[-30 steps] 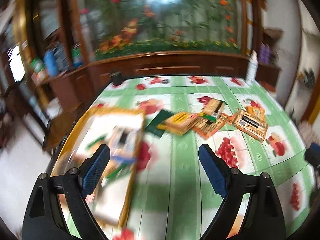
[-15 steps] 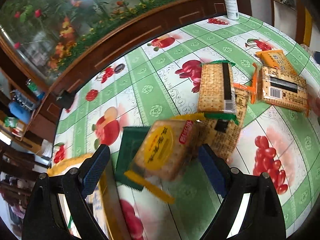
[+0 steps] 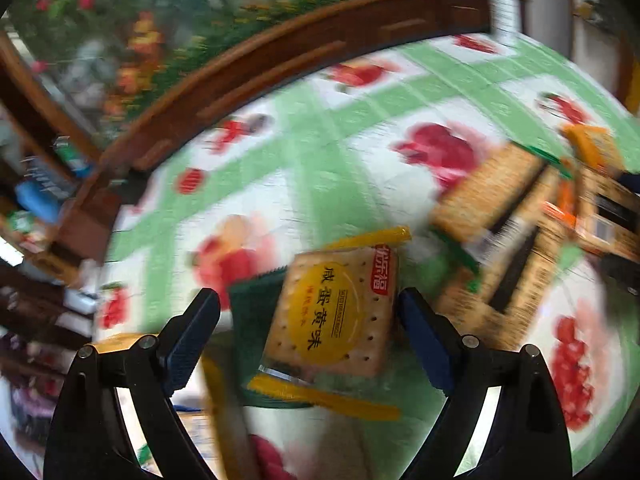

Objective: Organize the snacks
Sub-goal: 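Grasp the yellow round-label cracker pack with the left tool while the right grasps a tan cracker pack, then carry both cracker packs over the white box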

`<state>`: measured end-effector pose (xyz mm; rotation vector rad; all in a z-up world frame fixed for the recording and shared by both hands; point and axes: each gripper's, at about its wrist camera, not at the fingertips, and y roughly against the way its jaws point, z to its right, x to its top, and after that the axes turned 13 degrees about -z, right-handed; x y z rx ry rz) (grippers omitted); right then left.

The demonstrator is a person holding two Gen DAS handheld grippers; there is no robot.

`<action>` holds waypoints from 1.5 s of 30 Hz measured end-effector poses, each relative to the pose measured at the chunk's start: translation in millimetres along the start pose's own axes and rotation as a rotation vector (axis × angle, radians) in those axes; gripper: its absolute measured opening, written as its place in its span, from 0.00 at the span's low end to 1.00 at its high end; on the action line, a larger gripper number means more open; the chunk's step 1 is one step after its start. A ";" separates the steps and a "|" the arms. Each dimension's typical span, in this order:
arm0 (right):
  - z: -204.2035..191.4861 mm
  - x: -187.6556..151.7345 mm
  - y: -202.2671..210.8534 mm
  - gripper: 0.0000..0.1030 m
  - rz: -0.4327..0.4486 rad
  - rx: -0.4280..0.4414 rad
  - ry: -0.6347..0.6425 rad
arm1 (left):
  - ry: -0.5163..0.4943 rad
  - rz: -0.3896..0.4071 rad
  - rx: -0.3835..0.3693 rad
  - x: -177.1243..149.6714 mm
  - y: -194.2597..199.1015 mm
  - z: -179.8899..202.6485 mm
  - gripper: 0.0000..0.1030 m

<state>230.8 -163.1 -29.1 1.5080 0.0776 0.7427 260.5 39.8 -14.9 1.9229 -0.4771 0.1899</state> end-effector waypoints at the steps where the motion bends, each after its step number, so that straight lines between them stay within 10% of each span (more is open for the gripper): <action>1: 0.5 -1.0 1.2 0.77 0.002 0.008 -0.003 | 0.011 0.021 0.009 0.2 3.1 -2.2 0.89; 7: 5.5 0.5 2.0 0.75 0.015 0.019 -0.033 | -0.010 -0.092 -0.008 4.6 -22.5 6.7 0.89; 13: 0.3 -0.5 1.2 0.75 0.027 0.001 -0.044 | 0.078 -0.097 -0.125 7.0 -34.8 -4.5 0.89; 16: 0.9 -2.4 2.8 0.67 0.029 0.009 -0.065 | 0.053 -0.069 -0.148 1.1 -28.1 4.8 0.72; 27: 10.4 -29.0 8.2 0.58 0.010 0.197 -0.211 | 0.038 -0.018 -0.309 -47.8 7.8 30.7 0.66; 45: -27.3 -122.2 67.7 0.55 0.048 0.230 -0.287 | 0.209 0.134 -0.266 -174.9 108.5 20.2 0.66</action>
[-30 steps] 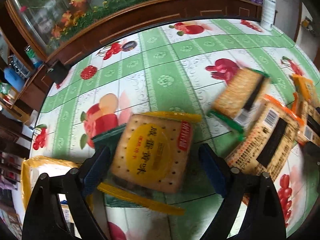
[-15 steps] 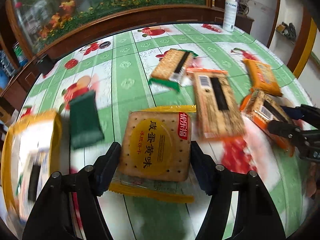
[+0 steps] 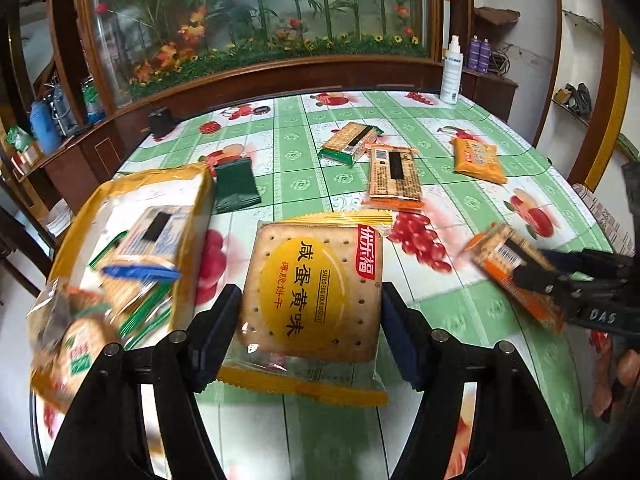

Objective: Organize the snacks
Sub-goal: 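Carry both cracker packs over the white box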

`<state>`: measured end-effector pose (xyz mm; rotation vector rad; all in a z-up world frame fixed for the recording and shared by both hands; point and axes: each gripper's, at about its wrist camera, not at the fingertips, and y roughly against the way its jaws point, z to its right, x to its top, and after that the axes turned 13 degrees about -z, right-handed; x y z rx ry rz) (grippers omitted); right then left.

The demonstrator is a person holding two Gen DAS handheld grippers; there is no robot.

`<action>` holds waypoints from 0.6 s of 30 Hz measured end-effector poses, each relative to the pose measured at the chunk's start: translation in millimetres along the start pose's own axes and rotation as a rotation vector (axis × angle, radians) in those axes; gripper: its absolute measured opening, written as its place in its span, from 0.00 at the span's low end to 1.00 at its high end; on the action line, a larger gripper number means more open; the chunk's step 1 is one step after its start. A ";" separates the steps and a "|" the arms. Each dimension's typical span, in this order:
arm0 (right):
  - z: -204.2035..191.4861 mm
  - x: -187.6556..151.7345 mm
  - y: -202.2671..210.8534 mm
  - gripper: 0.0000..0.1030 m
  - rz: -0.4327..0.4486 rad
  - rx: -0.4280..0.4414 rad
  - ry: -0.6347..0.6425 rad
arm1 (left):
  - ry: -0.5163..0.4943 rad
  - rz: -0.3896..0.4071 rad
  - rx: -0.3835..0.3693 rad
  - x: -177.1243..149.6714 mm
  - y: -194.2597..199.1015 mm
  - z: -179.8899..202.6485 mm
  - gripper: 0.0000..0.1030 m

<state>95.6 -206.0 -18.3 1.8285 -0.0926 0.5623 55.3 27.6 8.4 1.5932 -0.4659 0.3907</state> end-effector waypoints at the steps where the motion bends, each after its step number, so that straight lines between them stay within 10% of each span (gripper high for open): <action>1: -3.0 -6.2 0.1 0.55 -0.008 0.021 0.000 | 0.005 0.013 0.005 -5.0 8.4 -1.3 0.66; 18: -117.3 -26.8 58.7 0.54 0.116 0.141 0.186 | 0.116 0.150 0.174 -42.0 74.0 -53.3 0.66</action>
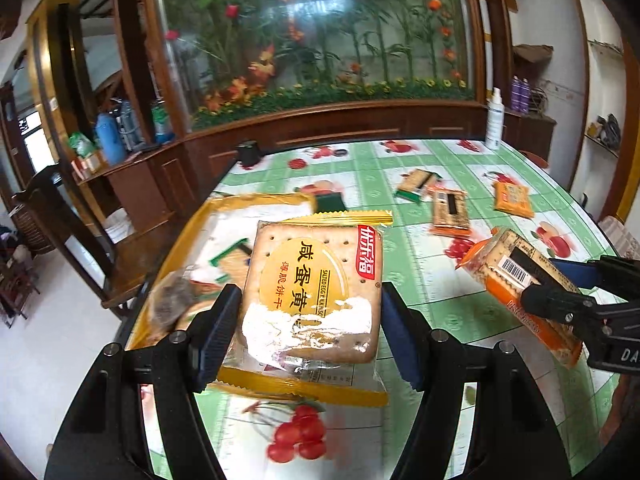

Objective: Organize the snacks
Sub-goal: 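Carry both cracker packs over the white box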

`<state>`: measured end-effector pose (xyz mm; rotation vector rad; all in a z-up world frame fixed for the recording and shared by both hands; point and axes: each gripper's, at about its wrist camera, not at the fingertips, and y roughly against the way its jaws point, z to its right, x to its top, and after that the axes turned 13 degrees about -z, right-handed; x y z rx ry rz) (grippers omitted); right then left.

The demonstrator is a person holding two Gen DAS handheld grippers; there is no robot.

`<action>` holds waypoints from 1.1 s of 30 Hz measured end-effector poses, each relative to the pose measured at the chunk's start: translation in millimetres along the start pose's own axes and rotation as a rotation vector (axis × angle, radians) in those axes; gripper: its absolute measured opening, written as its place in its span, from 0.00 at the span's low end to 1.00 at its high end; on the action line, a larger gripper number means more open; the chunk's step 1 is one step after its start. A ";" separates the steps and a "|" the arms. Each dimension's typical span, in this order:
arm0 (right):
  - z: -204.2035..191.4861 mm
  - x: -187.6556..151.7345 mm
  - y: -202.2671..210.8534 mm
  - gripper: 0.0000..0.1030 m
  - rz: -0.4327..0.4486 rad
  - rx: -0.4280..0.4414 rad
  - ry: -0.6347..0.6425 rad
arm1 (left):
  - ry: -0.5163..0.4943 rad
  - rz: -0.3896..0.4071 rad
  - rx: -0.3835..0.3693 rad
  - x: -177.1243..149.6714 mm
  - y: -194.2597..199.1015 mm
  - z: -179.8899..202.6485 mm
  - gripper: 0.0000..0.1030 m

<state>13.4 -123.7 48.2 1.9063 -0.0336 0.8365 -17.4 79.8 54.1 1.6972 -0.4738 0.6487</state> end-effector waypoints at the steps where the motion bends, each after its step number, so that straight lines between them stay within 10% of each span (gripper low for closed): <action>1: -5.2 2.1 -1.3 0.54 -0.001 0.006 0.010 | 0.011 0.005 0.006 -0.9 1.7 -5.3 0.67; 33: -113.9 54.3 -47.2 0.54 0.000 0.109 0.200 | 0.169 0.015 0.101 -10.9 -10.0 -87.6 0.67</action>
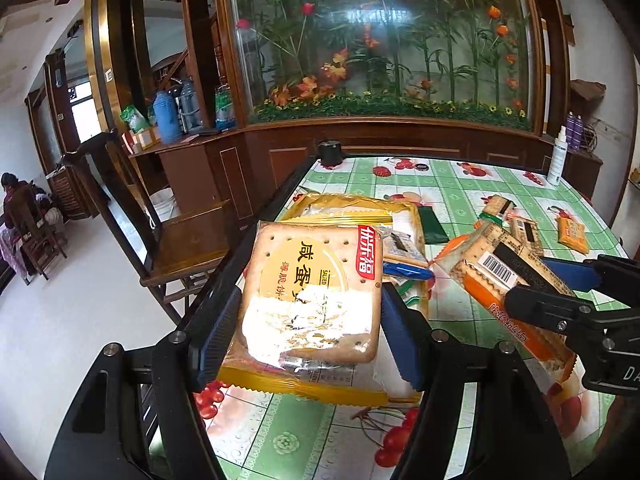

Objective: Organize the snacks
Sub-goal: 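Carry both cracker packs over the white box, then lower both packs into the white box and open both tools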

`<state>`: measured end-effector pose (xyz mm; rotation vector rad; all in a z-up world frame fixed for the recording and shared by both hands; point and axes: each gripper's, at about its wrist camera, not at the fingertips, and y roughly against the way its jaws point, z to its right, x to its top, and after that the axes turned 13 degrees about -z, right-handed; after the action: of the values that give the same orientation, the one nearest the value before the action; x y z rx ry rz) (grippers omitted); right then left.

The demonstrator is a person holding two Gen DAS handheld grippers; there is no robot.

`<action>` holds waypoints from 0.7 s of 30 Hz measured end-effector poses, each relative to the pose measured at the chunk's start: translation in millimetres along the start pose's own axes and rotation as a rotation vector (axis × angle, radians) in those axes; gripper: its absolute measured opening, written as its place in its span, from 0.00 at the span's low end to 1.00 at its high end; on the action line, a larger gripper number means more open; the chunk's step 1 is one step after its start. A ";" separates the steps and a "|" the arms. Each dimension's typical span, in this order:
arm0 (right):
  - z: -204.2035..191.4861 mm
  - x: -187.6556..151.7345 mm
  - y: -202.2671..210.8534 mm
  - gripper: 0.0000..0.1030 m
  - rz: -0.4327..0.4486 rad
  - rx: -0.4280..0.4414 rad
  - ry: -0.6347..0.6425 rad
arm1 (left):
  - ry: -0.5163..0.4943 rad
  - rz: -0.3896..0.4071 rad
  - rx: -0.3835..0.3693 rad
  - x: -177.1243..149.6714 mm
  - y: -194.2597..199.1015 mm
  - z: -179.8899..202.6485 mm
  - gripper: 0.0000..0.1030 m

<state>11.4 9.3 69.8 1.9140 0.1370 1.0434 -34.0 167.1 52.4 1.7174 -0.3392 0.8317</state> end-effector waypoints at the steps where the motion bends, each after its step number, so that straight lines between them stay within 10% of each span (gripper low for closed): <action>1: -0.9 2.4 -2.9 0.54 -0.001 0.004 0.003 | 0.004 -0.005 0.001 0.1 -2.2 -1.0 0.67; 21: 31.8 102.3 -125.4 0.54 -0.063 0.061 -0.115 | 0.022 -0.151 0.049 36.8 -89.3 -3.5 0.67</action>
<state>137.1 108.3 29.4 2.0069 0.1642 0.8950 45.4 205.7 13.2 1.7547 -0.1724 0.7534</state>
